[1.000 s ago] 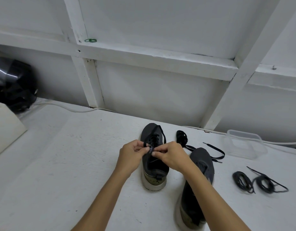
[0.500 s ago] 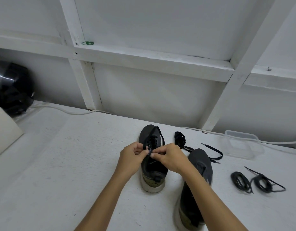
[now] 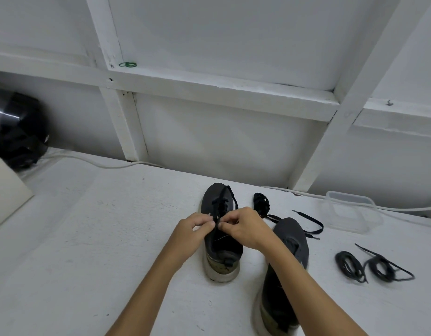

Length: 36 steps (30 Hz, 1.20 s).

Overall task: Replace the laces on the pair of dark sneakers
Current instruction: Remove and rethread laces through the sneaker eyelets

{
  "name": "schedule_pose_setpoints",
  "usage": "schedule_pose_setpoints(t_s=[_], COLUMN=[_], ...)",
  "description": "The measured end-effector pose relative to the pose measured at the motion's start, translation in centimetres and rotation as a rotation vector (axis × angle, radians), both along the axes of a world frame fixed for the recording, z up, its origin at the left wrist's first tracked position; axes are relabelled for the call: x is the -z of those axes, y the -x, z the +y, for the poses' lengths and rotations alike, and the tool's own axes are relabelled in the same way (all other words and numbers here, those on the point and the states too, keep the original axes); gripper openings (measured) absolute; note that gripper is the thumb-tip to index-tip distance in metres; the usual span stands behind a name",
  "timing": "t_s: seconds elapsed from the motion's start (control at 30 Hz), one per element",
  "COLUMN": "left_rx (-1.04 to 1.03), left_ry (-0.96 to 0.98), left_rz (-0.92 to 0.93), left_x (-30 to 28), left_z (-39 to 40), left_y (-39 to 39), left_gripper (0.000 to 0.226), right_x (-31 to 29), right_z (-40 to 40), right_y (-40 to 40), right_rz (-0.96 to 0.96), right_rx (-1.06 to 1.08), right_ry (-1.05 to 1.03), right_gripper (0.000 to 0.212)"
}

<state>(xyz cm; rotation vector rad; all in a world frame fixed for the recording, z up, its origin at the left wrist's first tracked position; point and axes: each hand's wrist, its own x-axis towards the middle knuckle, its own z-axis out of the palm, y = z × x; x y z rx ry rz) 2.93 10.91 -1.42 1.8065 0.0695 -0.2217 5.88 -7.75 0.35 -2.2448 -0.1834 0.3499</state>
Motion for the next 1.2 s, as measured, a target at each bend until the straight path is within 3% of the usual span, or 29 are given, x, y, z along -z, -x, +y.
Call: schedule_pose_setpoints(t_s=[0.1, 0.2, 0.37, 0.53, 0.7, 0.8, 0.93, 1.03, 1.17, 1.2], left_rx=[0.024, -0.111, -0.346, -0.449, -0.195, -0.083, -0.010, -0.054, -0.082, -0.087], left_ry=[-0.121, -0.189, -0.251, -0.243, -0.283, -0.311, -0.361, -0.397, -0.373, -0.362], left_rz=[-0.084, -0.173, -0.206, -0.179, -0.044, 0.026, 0.122, 0.140, 0.157, 0.152], left_x=[-0.2, -0.5, -0.5, -0.1, -0.9, -1.7, -2.1, -2.0, -1.7, -1.6], left_z=[0.6, 0.3, -1.0, -0.8, -1.6, -2.6, -3.8, -4.3, -3.9, -3.8], left_y=[0.4, 0.6, 1.0, 1.4, 1.4, 1.0, 0.3, 0.0, 0.0, 0.1], left_gripper=[0.030, 0.043, 0.040, 0.037, 0.028, 0.007, 0.056, 0.055, 0.052, 0.053], right_x=[-0.3, -0.7, -1.5, -3.4, -5.4, -5.1, -4.7, -5.0, -7.6, -8.4], right_z=[0.5, 1.5, 2.7, 0.7, -1.9, -1.4, 0.6, 1.5, 0.3, -0.4], right_y=[-0.2, -0.5, -0.4, 0.2, -0.1, -0.3, -0.5, -0.8, -1.8, -2.0], right_rz=[0.052, 0.100, 0.086, 0.012, 0.137, 0.314, 0.358, 0.285, 0.132, 0.078], right_rx=[0.006, 0.010, -0.037, -0.040, 0.098, 0.131, 0.221, 0.244, 0.270, 0.255], right_ry=[-0.058, -0.113, -0.112, -0.158, -0.629, -0.772, -0.757, -0.546, -0.650, -0.590], right_gripper=[0.010, 0.011, 0.012, 0.014, 0.020, 0.020, 0.016, 0.015, 0.018, 0.018])
